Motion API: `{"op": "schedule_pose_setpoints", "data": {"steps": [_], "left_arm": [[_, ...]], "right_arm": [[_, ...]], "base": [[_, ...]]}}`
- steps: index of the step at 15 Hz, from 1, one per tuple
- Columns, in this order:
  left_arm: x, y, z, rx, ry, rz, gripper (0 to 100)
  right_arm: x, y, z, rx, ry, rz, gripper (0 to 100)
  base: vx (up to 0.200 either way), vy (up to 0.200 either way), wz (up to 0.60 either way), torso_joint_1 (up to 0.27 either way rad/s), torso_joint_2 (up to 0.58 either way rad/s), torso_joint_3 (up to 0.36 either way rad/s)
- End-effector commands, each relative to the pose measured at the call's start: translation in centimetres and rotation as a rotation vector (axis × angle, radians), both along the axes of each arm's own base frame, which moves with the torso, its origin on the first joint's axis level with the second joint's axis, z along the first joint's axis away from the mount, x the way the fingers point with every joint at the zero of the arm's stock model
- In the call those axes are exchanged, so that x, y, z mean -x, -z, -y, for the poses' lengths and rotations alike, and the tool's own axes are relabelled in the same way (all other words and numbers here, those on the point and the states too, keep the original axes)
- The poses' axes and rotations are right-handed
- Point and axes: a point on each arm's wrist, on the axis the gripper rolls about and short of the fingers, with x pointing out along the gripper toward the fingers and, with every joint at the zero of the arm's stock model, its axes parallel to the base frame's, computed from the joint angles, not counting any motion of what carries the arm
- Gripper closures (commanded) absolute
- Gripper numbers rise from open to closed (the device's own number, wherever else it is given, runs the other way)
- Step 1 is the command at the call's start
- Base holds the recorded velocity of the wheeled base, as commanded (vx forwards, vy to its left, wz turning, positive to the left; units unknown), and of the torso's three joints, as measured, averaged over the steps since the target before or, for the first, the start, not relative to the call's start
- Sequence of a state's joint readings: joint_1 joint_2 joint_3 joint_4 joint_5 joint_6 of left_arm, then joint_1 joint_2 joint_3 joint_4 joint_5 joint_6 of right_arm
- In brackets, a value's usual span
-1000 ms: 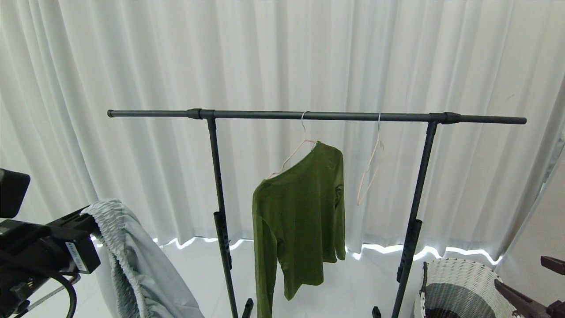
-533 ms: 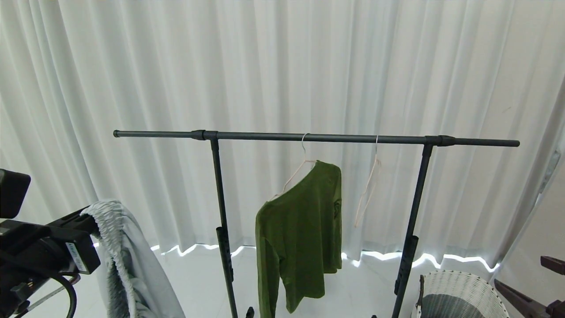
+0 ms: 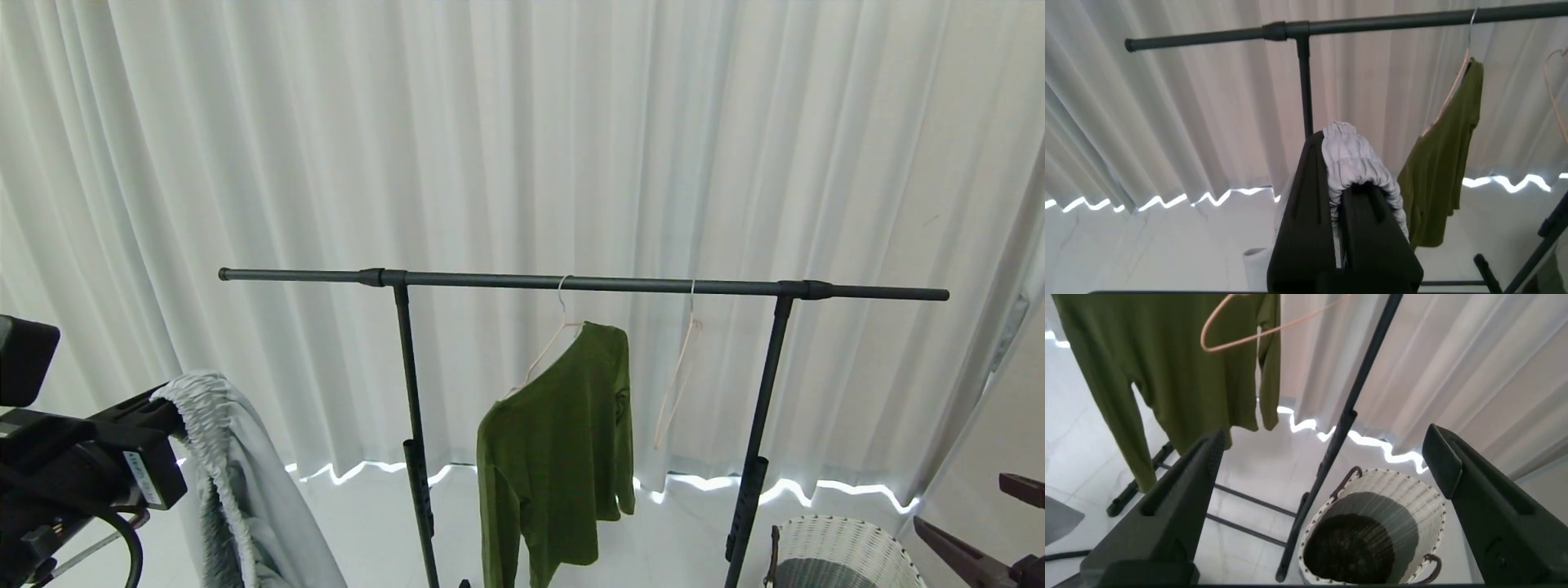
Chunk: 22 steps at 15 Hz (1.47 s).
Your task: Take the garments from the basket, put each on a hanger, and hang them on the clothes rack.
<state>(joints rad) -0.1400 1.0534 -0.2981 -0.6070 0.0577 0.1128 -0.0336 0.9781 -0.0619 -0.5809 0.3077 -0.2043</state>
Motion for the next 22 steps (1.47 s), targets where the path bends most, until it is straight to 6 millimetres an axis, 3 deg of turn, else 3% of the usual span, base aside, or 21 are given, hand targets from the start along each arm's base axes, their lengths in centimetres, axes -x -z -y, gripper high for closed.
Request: {"op": "schedule_pose_setpoints", "data": {"steps": [1,18,22], "left_arm": [[-0.11,0.1,0.02,0.0,0.002,-0.007,100],[0.14,0.82,0.04,-0.002,0.027,-0.033,100],[0.68,0.68,-0.04,-0.003,0.027,-0.013,100]], "right_arm": [[-0.04,-0.07,0.0,0.0,0.0,0.002,0],[-0.01,0.51,-0.09,-0.002,-0.014,-0.034,0],[0.07,0.86,-0.81,-0.005,-0.089,-0.078,0]], "base": [[0.0,0.0,0.0,0.0,0.0,0.0],[0.188,0.0,0.0,0.003,0.0,0.001],[0.0,0.0,0.0,0.0,0.0,0.0]]}}
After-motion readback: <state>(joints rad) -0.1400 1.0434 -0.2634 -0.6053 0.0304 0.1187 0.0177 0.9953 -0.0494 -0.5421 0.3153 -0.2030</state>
